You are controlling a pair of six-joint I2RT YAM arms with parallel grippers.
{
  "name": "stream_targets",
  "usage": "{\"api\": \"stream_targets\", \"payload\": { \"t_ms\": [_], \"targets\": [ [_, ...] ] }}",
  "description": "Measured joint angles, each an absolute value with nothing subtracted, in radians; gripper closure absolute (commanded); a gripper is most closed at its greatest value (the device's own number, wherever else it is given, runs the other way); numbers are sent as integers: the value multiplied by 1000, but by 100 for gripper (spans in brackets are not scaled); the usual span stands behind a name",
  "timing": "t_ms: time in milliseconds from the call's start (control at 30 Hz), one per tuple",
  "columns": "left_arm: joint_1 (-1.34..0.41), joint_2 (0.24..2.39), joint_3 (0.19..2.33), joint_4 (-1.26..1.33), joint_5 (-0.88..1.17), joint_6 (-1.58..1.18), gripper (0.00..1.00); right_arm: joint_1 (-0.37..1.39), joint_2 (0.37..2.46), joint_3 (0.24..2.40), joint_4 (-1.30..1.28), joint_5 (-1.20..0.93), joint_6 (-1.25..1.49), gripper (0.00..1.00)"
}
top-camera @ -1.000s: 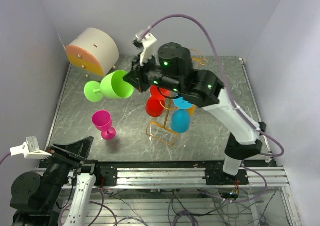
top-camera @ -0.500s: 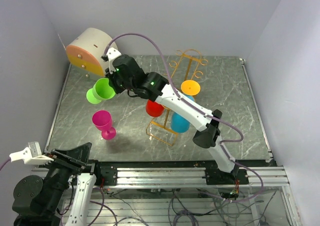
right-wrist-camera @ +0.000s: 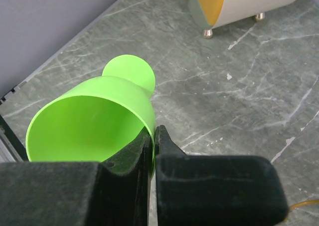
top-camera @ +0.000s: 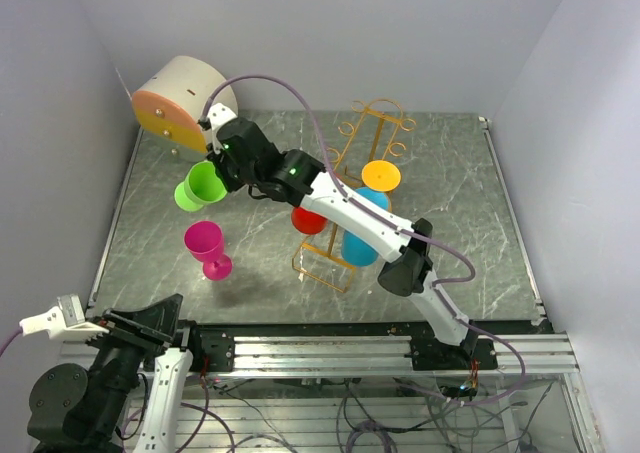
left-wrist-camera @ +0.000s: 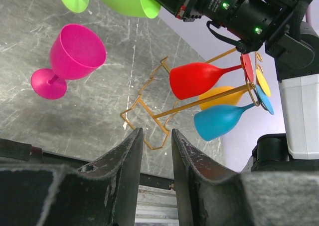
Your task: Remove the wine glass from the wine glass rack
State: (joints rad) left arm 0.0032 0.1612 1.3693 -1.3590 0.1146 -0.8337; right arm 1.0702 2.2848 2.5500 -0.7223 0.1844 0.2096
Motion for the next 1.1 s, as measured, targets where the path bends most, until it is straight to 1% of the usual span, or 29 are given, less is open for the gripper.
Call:
{"api": "stream_targets", "payload": {
  "t_ms": [467, 1100],
  "targets": [
    [4, 152, 1359, -1384, 112, -833, 60, 1087, 2341, 2551, -725, 288, 213, 100],
    [4, 137, 1333, -1390, 111, -834, 61, 1121, 2427, 2550, -729, 296, 197, 100]
  ]
}}
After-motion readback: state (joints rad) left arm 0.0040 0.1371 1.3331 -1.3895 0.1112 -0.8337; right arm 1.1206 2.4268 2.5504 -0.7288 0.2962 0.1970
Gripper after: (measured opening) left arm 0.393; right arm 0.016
